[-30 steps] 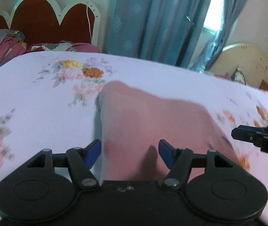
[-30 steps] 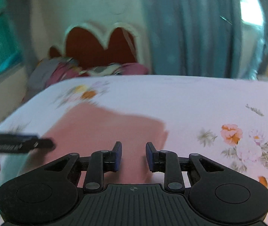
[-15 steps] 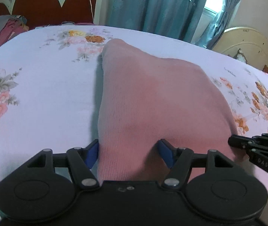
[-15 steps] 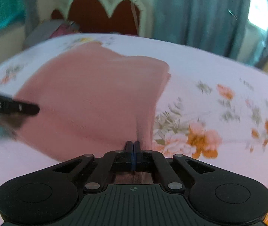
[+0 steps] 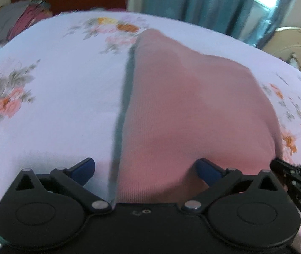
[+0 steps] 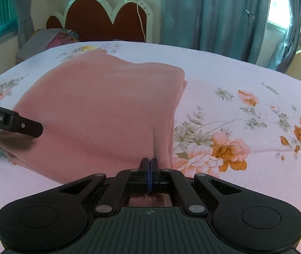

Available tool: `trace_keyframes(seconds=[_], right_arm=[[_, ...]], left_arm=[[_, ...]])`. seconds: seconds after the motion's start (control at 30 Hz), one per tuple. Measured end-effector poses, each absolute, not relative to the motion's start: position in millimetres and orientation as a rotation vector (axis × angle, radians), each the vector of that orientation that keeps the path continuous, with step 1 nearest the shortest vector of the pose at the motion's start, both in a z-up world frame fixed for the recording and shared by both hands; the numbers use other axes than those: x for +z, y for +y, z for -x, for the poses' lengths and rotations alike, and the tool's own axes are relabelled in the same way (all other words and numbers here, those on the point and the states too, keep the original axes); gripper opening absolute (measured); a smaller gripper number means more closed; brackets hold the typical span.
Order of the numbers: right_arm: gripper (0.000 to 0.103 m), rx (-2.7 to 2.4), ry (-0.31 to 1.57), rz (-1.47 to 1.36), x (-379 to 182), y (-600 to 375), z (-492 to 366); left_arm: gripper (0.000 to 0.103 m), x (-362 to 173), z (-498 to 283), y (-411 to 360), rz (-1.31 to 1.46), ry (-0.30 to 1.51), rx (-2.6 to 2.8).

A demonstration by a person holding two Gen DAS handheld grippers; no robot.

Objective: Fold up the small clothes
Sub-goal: 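Release the folded sweatshirt and lift both tools away from it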

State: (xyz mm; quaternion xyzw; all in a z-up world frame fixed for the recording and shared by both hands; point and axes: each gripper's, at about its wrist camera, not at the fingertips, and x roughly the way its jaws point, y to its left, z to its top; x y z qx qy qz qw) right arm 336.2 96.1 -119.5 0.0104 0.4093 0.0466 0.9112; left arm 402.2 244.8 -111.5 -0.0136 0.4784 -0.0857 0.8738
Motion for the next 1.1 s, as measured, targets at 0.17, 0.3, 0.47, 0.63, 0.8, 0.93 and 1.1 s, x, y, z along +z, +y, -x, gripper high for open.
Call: trace_keyframes(seconds=[0.17,0.3,0.47,0.63,0.8,0.93,1.1], right_arm=[[0.0,0.098,0.843,-0.035,-119,95,-335],[0.0,0.116,0.859,-0.027,-111,96,-335],[0.0,0.113,0.776,-0.052,-83,91,-337],[0.0,0.087,0.78,-0.035,-82,88,-373],[0.0,0.065,0.814,-0.058,-89,84,-413],[0.0,0.05,0.848,-0.028,-109,85,-424],[0.0,0.048,0.835,-0.042,-110,80,-420]], left_arm=[[0.103,-105,-402,247,0.027,1.048,-0.092],[0.103,-98,-388,235,-0.119,0.994,-0.066],[0.1,-90,-379,225,-0.184,0.922,-0.036],[0.099,-69,-395,212,-0.204,0.832,-0.017],[0.101,-68,-434,199,-0.226,0.8,-0.02],[0.103,-89,-457,199,-0.204,0.851,-0.052],[0.102,-92,-459,206,-0.155,0.861,-0.066]])
